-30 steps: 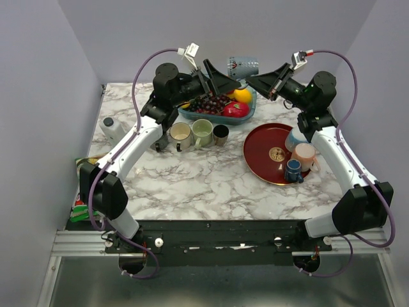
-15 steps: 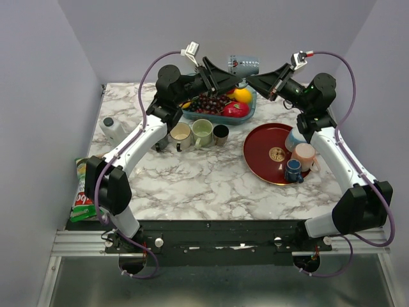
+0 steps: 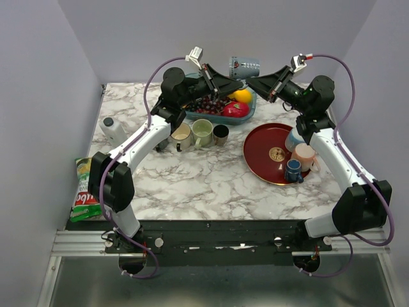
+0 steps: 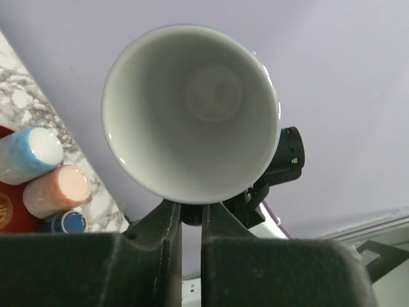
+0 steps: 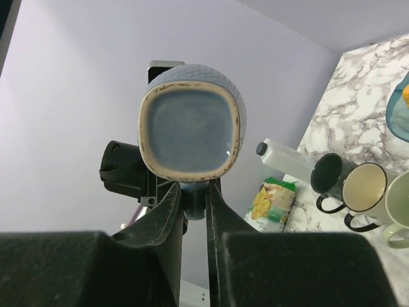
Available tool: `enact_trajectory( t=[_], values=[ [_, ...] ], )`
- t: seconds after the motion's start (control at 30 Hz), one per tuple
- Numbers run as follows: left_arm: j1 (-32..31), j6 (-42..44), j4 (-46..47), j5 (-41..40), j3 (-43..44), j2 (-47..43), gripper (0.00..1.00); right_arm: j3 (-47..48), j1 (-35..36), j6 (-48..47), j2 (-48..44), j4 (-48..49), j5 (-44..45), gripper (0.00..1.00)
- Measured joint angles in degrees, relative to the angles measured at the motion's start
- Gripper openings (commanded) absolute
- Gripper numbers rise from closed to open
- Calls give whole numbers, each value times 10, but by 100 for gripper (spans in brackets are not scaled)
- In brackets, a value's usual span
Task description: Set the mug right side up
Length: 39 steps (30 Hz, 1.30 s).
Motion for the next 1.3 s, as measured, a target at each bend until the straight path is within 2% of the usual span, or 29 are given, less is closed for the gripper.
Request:
enact_trajectory(
  t=[0.1,0.13,0.17,0.23,0.27,0.33,0.37,0.6,0.87,1.07,1.3],
  values=[
    [0,0,0,0,0,2,0,-3,-1,-8,0,-2,2,2],
    [0,3,0,0,-1,2,0,-3,-1,-13,0,-4,3,9],
    [0,7,-3,0,-1,2,0,-3,-1,-19,0,-7,3,31],
    [1,21,-10,0,-1,2,0,-3,-1,-37,0,-18,3,58],
    [0,34,-18,-2,-1,2,0,-1,0,-50,0,-32,2,81],
    [-2,64,-44,-8,-1,1,0,1,2,-74,0,-65,0,96],
    [-3,78,-60,-12,-1,1,0,2,3,-91,0,-82,0,100],
    [-4,249,-245,-99,-1,-41,0,5,5,-189,-9,-200,14,100],
    [-3,427,-437,-298,-48,-154,0,10,5,-290,-24,-334,83,100],
    [-3,471,-567,-447,-133,-220,0,17,5,-343,-24,-419,146,100],
    [-2,460,-668,-556,-222,-272,0,27,5,-368,-19,-468,184,100]
  ],
)
